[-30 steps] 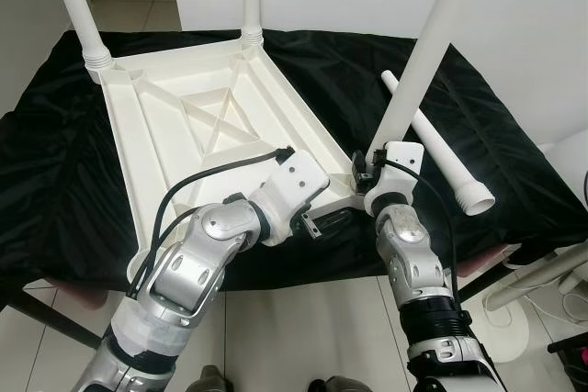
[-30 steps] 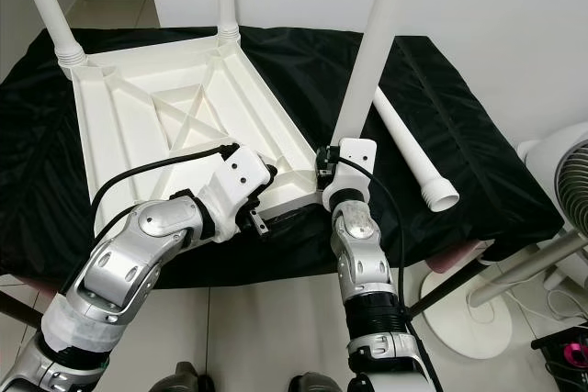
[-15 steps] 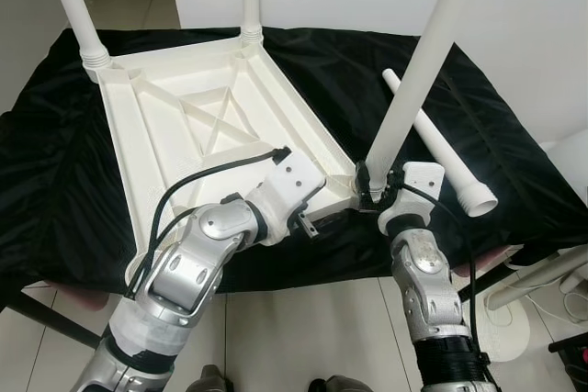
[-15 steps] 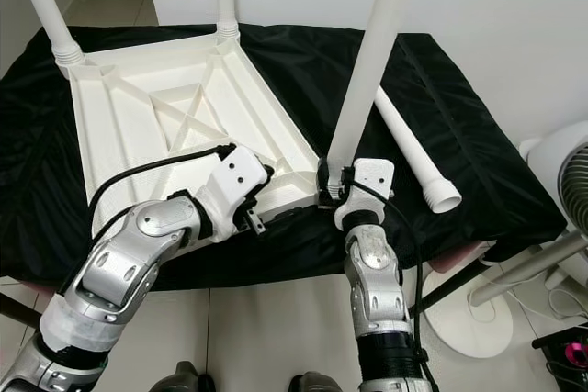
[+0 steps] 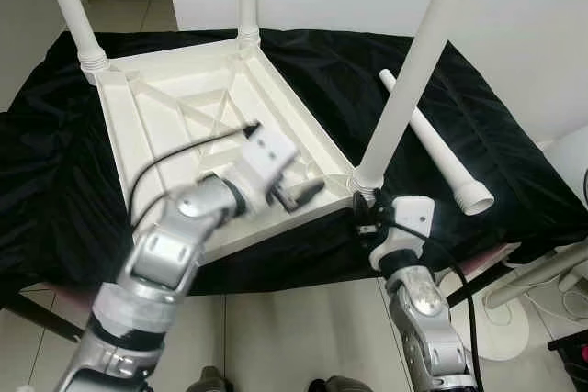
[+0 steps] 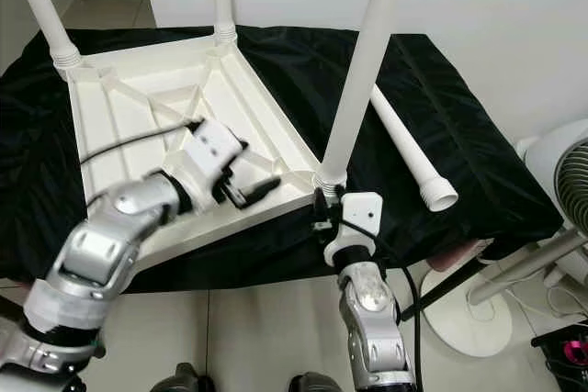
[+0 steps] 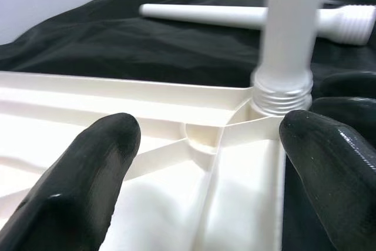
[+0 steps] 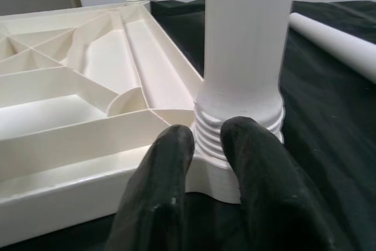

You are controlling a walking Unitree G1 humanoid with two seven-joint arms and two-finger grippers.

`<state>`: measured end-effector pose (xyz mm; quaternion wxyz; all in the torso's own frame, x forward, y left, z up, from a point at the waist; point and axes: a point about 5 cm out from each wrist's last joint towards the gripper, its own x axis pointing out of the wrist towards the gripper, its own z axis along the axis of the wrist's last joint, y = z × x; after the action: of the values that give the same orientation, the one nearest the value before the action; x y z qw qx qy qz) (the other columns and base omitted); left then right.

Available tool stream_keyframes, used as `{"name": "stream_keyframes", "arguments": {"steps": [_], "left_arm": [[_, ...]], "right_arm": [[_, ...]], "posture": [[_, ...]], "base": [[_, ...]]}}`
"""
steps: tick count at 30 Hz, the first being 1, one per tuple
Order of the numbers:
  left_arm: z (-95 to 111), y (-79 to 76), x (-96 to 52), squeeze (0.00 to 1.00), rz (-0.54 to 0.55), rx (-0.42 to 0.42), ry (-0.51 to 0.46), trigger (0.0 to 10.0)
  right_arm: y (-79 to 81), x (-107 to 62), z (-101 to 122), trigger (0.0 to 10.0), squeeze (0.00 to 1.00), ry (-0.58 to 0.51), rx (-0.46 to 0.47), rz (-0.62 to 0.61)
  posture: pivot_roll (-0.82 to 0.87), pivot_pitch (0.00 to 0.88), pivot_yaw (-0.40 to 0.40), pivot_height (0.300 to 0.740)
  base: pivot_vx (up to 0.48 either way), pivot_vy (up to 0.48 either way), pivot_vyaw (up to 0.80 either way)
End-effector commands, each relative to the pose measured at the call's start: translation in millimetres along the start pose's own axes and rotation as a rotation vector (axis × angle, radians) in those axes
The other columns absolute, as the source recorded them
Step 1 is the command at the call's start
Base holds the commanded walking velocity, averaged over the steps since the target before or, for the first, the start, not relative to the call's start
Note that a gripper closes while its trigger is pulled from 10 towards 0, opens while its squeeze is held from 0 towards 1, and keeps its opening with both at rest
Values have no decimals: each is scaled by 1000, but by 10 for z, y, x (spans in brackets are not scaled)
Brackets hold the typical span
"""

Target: Building children table

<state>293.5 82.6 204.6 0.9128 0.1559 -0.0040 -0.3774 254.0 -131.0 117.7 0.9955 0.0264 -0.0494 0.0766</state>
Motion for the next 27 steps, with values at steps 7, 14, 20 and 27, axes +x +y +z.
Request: {"name": "stream_keyframes", "arguments": {"steps": [7, 14, 20, 27], "left_arm": [[-70, 152, 6, 0, 140, -21, 43, 10000], [-218, 264, 10, 0, 230, -8, 137, 10000], [-462, 249, -5, 0, 243, -14, 284, 10000], [-599, 142, -21, 0, 161, -33, 365, 10000]], "right_arm": [[78, 62, 20, 10000, 0, 25, 32, 98], [-40, 226, 54, 10000, 0, 34, 21, 150], [-302, 380, 132, 10000, 0, 25, 2, 121], [-463, 419, 153, 10000, 0, 17, -10, 55]], "posture": [[-70, 38, -18, 740], [-66, 48, -21, 740], [-64, 59, -19, 740], [-64, 58, -18, 740]], "base": [[0, 0, 0], [0, 0, 0], [0, 0, 0], [0, 0, 0]]}}
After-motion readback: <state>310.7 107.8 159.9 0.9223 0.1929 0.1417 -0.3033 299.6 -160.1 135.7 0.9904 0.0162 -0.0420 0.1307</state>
